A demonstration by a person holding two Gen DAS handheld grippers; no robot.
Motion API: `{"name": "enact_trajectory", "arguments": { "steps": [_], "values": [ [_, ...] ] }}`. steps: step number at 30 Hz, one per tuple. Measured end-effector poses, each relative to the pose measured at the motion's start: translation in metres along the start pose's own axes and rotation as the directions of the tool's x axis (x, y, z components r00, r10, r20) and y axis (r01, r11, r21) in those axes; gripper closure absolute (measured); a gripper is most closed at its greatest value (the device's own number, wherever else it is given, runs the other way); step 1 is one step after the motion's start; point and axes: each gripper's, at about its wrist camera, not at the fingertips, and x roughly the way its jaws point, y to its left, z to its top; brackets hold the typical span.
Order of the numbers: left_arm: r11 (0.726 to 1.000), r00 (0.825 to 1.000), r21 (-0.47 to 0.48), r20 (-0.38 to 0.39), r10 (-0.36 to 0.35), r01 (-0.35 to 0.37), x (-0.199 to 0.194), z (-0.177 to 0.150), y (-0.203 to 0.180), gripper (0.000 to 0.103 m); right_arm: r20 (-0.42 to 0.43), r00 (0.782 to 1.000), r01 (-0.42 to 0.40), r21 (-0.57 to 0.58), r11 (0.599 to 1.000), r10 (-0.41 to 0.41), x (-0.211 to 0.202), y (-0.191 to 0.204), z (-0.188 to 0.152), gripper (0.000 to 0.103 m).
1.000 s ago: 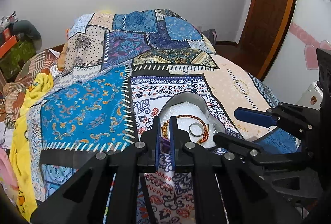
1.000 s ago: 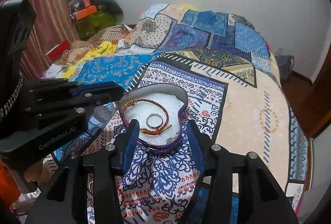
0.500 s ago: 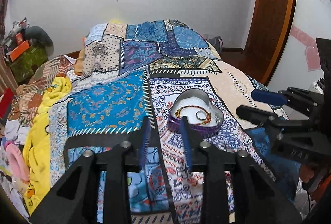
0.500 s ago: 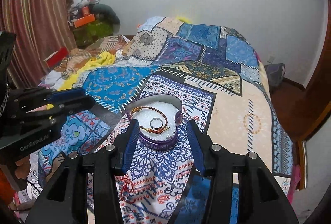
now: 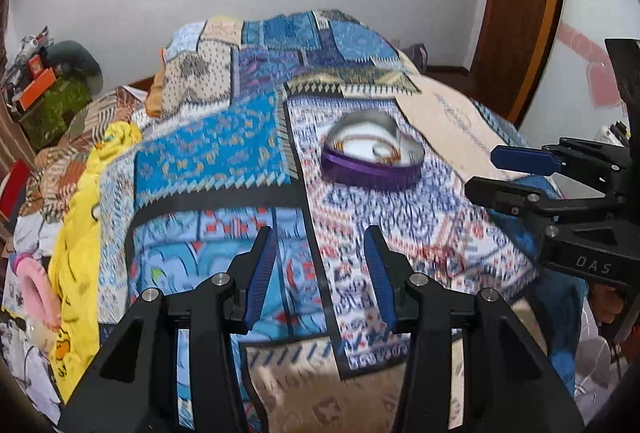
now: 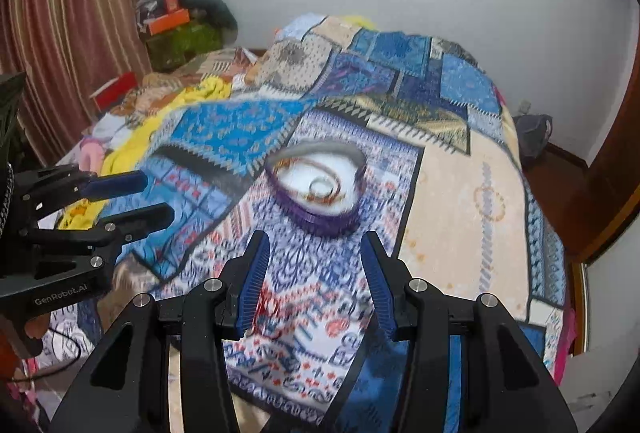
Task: Organize jewelry
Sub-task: 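Move both grippers away from the tin back toward the jewelry pile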
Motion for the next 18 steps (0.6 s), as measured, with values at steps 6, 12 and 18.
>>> {"name": "enact_trajectory", "arguments": {
  "steps": [6,12,18],
  "values": [
    [1.0,0.999,-0.001,-0.049,-0.024,0.024,0.007,-0.018,-0.005,0.058,-0.084,0.996,-0.02,-0.024,1.0,0.018,0.016,0.009,-0.021,0.059],
    [0.999,0.996,0.001,-0.073,-0.05,0.05,0.01,-0.031,-0.014,0.058,-0.137,0.986,-0.093,-0.015,0.996,0.09,0.025,0.015,-0.034,0.059],
    [0.995,0.989,-0.008,-0.108,-0.104,0.103,0.014,-0.035,-0.02,0.058,-0.124,0.99,-0.066,-0.04,0.997,0.061,0.026,0.018,-0.033,0.065]
  ]
}}
